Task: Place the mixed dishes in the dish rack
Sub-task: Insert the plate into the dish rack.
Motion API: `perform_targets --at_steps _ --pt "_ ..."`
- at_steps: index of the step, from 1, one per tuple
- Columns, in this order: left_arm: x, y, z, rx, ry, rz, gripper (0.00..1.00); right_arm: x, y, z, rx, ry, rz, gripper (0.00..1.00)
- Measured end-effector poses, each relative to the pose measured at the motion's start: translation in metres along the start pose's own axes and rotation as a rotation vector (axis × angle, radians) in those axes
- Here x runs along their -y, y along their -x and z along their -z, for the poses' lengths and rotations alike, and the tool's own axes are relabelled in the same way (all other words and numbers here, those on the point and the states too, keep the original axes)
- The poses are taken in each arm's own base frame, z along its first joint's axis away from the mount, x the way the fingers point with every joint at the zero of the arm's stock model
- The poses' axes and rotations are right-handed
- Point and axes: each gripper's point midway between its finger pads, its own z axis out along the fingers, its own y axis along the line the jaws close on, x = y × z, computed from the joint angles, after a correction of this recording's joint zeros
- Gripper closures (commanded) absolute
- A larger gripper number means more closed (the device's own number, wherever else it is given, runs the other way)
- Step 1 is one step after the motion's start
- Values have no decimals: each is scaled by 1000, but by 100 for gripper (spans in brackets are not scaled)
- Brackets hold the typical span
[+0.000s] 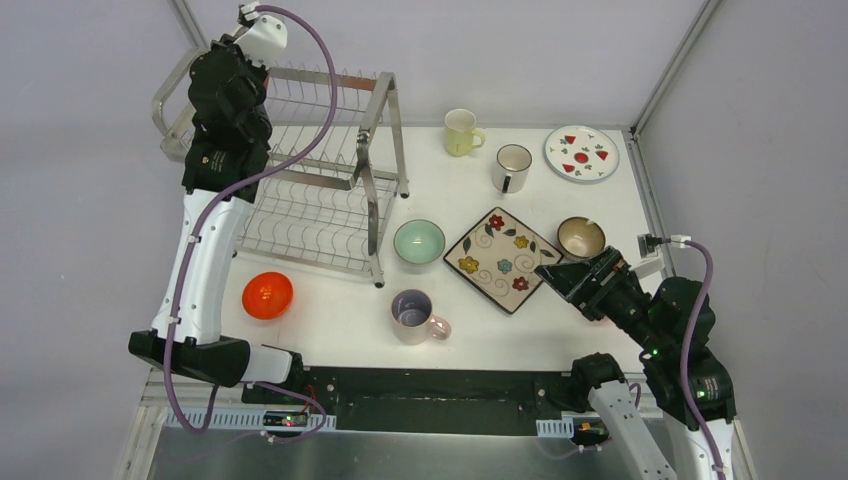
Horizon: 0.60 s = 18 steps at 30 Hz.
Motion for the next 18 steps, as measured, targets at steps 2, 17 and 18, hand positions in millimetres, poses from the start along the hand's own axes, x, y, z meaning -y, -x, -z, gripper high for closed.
perform_targets --at_steps 2,17,18 --pt "1 -2 0 -6 1 4 100 0 0 0 0 0 0 0" --pt "-1 -11 4 -17 25 28 76 4 -1 -3 -4 -6 -3 0" --pt "-2 -11 6 -17 25 29 75 5 -2 -5 -6 -8 -4 0"
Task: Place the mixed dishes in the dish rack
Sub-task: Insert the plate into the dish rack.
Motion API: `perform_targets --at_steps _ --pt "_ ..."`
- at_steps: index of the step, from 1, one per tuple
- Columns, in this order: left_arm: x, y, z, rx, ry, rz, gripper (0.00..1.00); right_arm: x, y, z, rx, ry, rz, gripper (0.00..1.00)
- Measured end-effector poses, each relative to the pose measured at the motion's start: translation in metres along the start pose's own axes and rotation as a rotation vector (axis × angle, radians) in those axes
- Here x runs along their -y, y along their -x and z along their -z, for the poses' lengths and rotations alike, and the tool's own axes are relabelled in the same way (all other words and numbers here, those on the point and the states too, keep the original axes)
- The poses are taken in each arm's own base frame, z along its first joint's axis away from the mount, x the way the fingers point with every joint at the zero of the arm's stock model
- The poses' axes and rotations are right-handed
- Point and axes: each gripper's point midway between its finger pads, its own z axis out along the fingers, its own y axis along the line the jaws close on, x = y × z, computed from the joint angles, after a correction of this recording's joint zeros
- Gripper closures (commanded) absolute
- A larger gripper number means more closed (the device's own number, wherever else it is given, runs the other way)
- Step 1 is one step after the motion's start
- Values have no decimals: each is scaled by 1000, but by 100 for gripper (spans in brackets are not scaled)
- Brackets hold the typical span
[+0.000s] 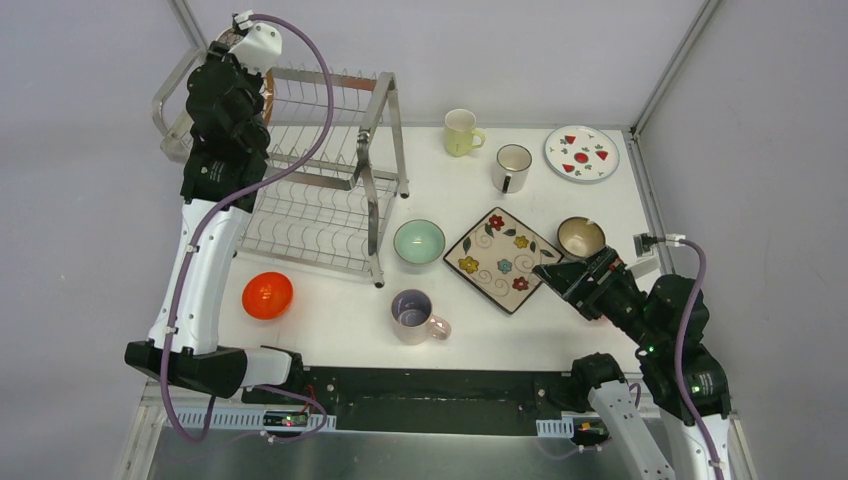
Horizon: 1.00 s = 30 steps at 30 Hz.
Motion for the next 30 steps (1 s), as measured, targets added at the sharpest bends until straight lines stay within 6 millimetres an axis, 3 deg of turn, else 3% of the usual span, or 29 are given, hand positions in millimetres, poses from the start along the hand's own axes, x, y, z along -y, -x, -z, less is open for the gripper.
perform_targets --at_steps 5,13,18,24,30 --pt "-2 -4 6 -1 -1 6 64 4 -1 -4 -10 -11 -5 0" --pt "4 -7 8 -11 -25 64 33 6 -1 -8 -15 -16 -5 0" --pt "3 3 17 17 -78 163 26 8 -1 -10 -20 -22 -6 0" --pt "-11 23 41 94 -144 331 15 14 0 -18 -37 -57 -11 0" --pt "-12 37 75 158 -278 489 8 22 3 -26 -41 -104 -20 0"
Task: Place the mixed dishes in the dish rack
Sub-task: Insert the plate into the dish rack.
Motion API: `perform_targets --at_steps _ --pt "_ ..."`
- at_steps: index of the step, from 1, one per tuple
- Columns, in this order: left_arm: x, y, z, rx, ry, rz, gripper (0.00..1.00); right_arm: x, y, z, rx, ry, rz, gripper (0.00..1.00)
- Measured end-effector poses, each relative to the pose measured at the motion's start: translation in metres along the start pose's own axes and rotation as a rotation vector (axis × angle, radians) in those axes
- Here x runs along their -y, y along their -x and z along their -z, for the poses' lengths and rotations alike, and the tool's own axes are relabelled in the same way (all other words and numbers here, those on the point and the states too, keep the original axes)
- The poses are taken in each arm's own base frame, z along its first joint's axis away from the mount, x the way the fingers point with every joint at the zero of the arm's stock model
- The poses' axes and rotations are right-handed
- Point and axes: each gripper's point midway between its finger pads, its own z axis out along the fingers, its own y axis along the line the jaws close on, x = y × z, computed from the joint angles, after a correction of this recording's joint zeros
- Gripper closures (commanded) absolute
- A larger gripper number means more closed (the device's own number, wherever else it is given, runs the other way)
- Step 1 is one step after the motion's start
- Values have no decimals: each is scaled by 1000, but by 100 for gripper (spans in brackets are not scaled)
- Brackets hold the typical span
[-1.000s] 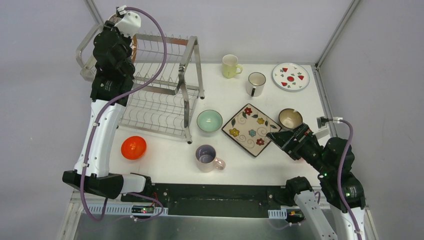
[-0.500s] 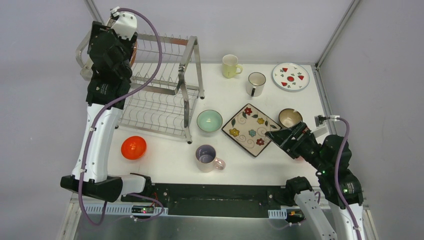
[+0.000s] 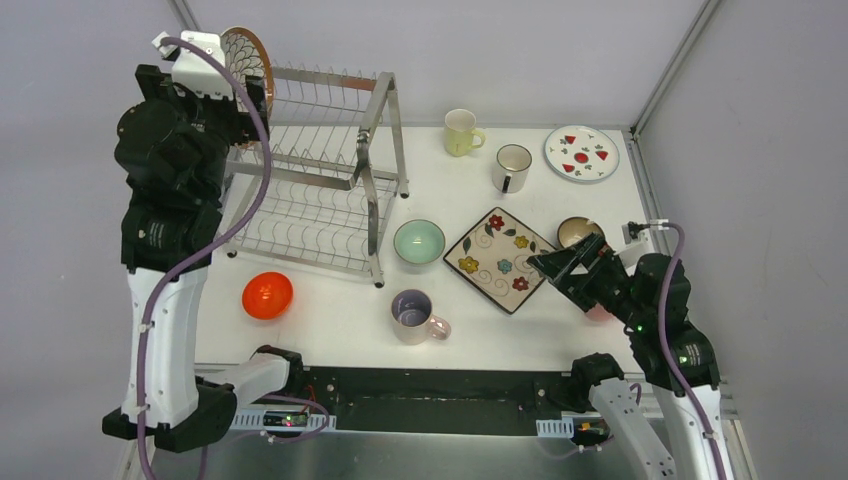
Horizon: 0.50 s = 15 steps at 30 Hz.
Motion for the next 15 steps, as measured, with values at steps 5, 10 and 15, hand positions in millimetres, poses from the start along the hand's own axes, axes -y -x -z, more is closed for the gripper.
perform_targets --at_steps 5,10,15 --pt "12 5 30 6 -108 112 8 6 3 -6 1 -36 2 0" --pt "26 6 69 1 -242 213 1 15 4 -14 -21 -91 1 0" --pt "53 4 110 -2 -432 314 1 17 9 -21 -37 -128 8 0"
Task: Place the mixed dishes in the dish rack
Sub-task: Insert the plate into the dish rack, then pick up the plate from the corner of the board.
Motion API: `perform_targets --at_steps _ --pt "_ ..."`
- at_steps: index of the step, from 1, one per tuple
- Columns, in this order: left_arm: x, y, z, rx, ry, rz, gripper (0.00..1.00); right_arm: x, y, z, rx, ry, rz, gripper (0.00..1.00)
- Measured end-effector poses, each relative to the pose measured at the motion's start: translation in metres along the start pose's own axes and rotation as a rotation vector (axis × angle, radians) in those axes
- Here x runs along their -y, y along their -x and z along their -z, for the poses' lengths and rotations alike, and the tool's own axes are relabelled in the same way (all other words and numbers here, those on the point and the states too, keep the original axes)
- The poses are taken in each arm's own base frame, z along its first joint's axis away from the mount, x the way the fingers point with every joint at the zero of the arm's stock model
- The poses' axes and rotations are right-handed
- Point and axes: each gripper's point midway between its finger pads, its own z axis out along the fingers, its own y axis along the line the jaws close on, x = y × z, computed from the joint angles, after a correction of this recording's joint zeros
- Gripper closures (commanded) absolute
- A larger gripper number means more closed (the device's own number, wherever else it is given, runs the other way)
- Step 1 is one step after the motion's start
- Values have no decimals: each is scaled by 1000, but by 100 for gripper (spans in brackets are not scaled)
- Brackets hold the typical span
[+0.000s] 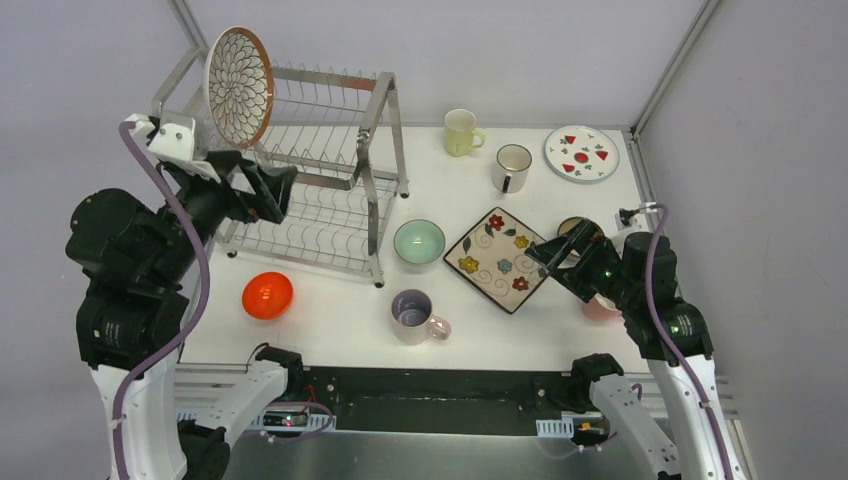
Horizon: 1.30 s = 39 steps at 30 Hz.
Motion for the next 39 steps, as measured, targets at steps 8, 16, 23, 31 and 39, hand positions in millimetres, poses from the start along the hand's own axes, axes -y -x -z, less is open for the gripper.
perform_targets --at_steps 8,16,23,31,39 --pt "58 -58 14 -159 -277 235 1 2 13 1 58 -36 10 0" --pt "89 -118 30 -310 -417 397 1 7 20 2 97 -69 6 0" --pt "105 -187 29 -468 -465 535 1 9 23 2 115 -82 -2 0" --pt "112 -234 25 -529 -473 592 1 9 31 -10 121 -102 -24 0" --pt "119 -241 17 -488 -522 555 1 11 72 -45 200 -194 -11 0"
